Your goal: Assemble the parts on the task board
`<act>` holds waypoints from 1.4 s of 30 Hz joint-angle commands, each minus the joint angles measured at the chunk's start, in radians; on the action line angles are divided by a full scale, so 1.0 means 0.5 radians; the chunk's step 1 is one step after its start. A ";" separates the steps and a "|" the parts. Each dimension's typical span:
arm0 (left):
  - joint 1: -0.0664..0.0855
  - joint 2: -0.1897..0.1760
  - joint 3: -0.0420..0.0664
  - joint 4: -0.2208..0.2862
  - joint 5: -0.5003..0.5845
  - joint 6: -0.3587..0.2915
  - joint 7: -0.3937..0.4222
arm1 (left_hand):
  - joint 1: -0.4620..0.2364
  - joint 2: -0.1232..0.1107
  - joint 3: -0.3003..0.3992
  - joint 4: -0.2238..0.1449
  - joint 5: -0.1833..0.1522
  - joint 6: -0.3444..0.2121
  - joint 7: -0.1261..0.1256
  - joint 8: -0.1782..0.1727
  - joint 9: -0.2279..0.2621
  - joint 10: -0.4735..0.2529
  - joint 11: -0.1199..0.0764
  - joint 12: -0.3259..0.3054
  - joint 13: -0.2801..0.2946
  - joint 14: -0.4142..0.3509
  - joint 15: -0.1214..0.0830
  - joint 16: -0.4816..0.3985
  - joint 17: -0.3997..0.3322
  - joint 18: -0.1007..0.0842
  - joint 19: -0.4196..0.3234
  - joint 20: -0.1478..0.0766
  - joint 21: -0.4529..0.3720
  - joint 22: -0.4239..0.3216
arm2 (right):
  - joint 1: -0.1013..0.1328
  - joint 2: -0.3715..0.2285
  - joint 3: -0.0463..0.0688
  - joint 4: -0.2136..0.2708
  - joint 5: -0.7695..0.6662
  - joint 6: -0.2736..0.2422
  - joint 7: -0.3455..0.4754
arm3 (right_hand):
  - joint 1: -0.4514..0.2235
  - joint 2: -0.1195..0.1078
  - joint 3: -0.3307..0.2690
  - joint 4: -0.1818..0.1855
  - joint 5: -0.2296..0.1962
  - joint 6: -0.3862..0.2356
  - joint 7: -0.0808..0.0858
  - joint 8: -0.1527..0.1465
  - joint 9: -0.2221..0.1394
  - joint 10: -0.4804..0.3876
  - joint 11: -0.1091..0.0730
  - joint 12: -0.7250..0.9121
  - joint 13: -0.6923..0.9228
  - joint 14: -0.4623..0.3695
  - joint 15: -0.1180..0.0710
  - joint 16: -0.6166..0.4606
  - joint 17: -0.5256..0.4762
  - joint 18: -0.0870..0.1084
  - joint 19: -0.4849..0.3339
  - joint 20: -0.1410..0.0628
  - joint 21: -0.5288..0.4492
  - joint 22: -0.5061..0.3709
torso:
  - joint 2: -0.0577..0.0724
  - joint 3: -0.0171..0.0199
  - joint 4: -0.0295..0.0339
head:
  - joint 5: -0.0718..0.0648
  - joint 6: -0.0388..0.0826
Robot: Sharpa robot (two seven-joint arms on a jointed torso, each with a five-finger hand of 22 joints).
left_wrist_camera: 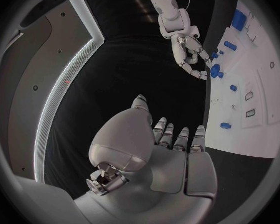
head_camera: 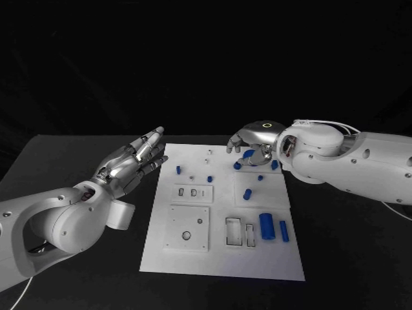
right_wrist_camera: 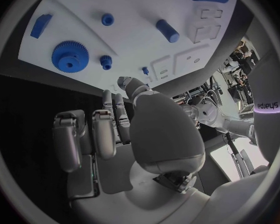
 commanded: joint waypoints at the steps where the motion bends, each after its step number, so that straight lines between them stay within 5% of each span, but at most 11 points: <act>1: 0.005 -0.002 0.003 0.008 -0.029 0.055 0.006 | 0.028 0.000 0.013 0.004 0.015 0.018 0.003 0.011 0.003 0.001 0.017 0.013 0.002 -0.001 0.018 0.010 0.002 0.021 0.001 0.016 0.010 -0.036 | -0.024 0.024 -0.003 -0.043 -0.285 0.024 -0.082 | -0.012 -0.026 0.023 0.001 0.021 0.028 0.010 -0.007 0.014 -0.004 -0.002 0.011 0.015 0.047 0.004 0.001 0.066 -0.032 0.137 0.005 -0.001 0.433 | 0.008 0.0026 0.002 | 0.003 -0.008; 7: 0.006 -0.009 0.003 0.003 -0.031 0.060 0.002 | 0.040 0.001 0.016 0.003 0.035 0.027 0.010 0.014 0.004 0.002 0.022 0.015 0.002 -0.001 0.022 0.010 0.002 0.020 0.001 0.025 0.010 -0.036 | -0.065 0.066 -0.004 -0.132 -0.325 0.005 -0.067 | -0.067 -0.050 0.062 0.010 0.031 0.082 0.047 0.021 0.072 -0.024 0.003 0.012 0.053 0.034 0.009 -0.009 0.041 -0.028 0.125 0.010 -0.006 0.421 | -0.012 -0.0026 0.002 | 0.009 -0.026; 13: 0.006 -0.010 0.003 -0.007 -0.032 0.065 0.001 | 0.051 0.004 0.020 0.003 0.052 0.032 0.016 0.017 0.005 0.002 0.030 0.017 0.003 0.000 0.026 0.012 0.002 0.019 0.003 0.033 0.012 -0.035 | -0.086 0.087 -0.004 -0.168 -0.327 0.024 -0.059 | -0.136 -0.078 0.056 0.027 -0.049 0.071 0.052 0.023 0.127 -0.038 0.005 0.028 0.101 0.020 0.012 -0.022 0.010 -0.021 0.102 0.014 -0.016 0.399 | -0.023 -0.0047 -0.003 | 0.014 -0.034; 21: 0.006 -0.005 0.003 -0.018 -0.032 0.077 -0.002 | 0.075 0.005 0.026 0.003 0.086 0.041 0.027 0.021 0.005 0.004 0.043 0.023 0.003 0.003 0.033 0.017 0.004 0.019 0.007 0.044 0.015 -0.034 | -0.111 0.120 -0.004 -0.223 -0.316 0.013 -0.033 | -0.160 -0.082 0.097 -0.014 0.119 0.065 0.016 0.090 0.314 -0.106 0.011 0.068 0.226 -0.025 0.017 -0.058 -0.068 -0.004 0.043 0.022 -0.045 0.343 | -0.031 -0.0055 -0.007 | 0.015 -0.047; 33: 0.005 0.009 0.001 -0.043 -0.032 0.098 -0.020 | 0.133 -0.003 0.039 0.000 0.148 0.052 0.043 0.028 0.007 0.006 0.061 0.028 0.004 0.008 0.048 0.025 0.007 0.020 0.013 0.060 0.020 -0.031 | -0.146 0.146 -0.004 -0.280 -0.264 0.006 0.028 | -0.198 -0.076 0.111 -0.039 0.055 -0.020 0.013 0.130 0.517 -0.133 0.008 0.141 0.378 -0.048 0.018 -0.075 -0.106 0.004 0.017 0.021 -0.063 0.321 | -0.040 -0.0059 -0.007 | 0.022 -0.077; 42: 0.005 0.015 0.001 -0.047 -0.052 0.107 -0.028 | 0.161 -0.005 0.047 -0.002 0.174 0.062 0.053 0.033 0.008 0.007 0.072 0.032 0.005 0.010 0.053 0.029 0.008 0.020 0.015 0.066 0.022 -0.031 | -0.172 0.178 -0.004 -0.331 -0.238 -0.064 0.086 | -0.198 -0.067 0.143 -0.063 0.110 -0.087 0.008 0.143 0.643 -0.131 -0.004 0.194 0.473 -0.049 0.010 -0.075 -0.105 0.002 0.024 0.014 -0.063 0.332 | -0.047 -0.0055 -0.005 | 0.024 -0.091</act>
